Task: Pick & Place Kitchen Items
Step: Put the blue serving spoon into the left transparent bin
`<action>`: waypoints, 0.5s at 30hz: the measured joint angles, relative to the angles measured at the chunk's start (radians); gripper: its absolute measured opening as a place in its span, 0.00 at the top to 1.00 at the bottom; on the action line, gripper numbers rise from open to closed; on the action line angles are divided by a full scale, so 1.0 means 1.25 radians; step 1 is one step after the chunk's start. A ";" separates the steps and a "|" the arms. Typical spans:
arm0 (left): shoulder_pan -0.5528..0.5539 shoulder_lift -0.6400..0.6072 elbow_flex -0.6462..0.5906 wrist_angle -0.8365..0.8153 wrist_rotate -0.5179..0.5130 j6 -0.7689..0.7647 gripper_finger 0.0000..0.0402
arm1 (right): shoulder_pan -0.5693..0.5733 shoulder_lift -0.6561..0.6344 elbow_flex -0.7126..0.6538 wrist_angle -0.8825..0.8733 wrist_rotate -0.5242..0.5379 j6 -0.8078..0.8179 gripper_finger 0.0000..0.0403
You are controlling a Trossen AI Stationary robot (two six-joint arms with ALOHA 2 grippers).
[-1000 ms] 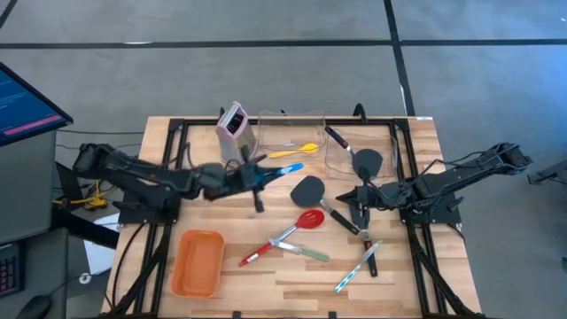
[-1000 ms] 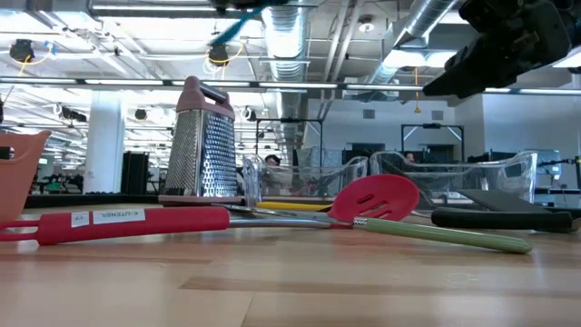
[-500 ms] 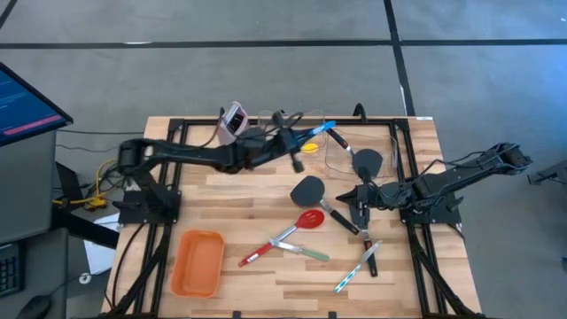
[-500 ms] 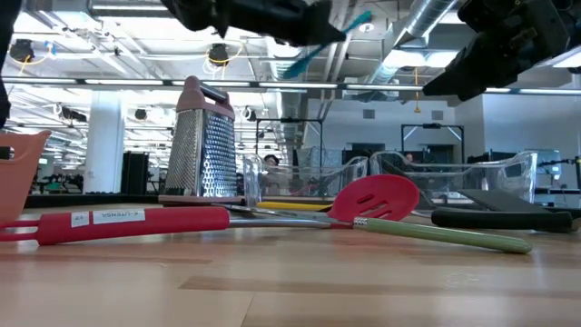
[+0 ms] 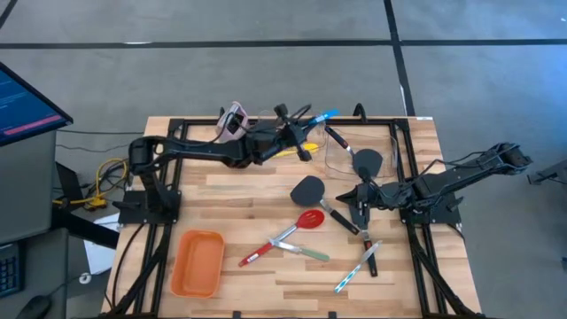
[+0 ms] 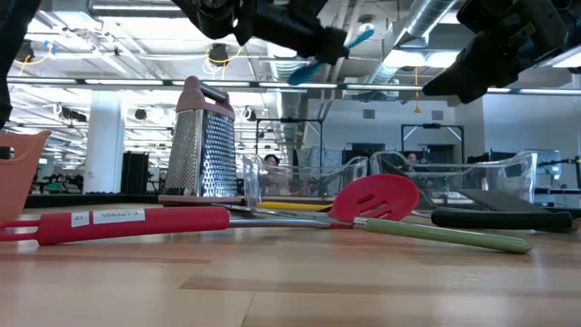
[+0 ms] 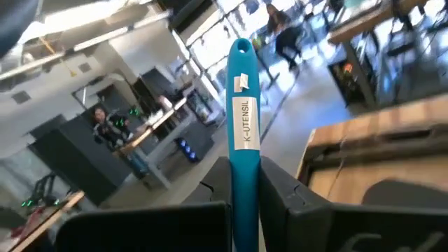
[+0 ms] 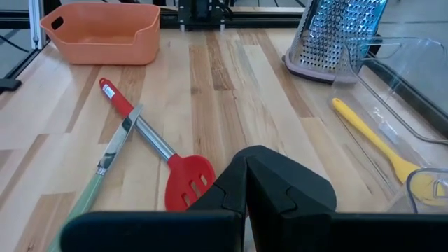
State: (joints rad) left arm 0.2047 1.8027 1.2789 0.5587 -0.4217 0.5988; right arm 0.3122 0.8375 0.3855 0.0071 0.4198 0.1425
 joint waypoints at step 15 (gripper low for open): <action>0.171 0.000 0.000 -0.122 0.151 -0.177 0.98 | 0.000 0.000 0.000 0.000 0.000 0.001 1.00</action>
State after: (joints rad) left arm 0.4190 1.8027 1.2785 0.4062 -0.2336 0.3778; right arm 0.3122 0.8375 0.3855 0.0071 0.4198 0.1432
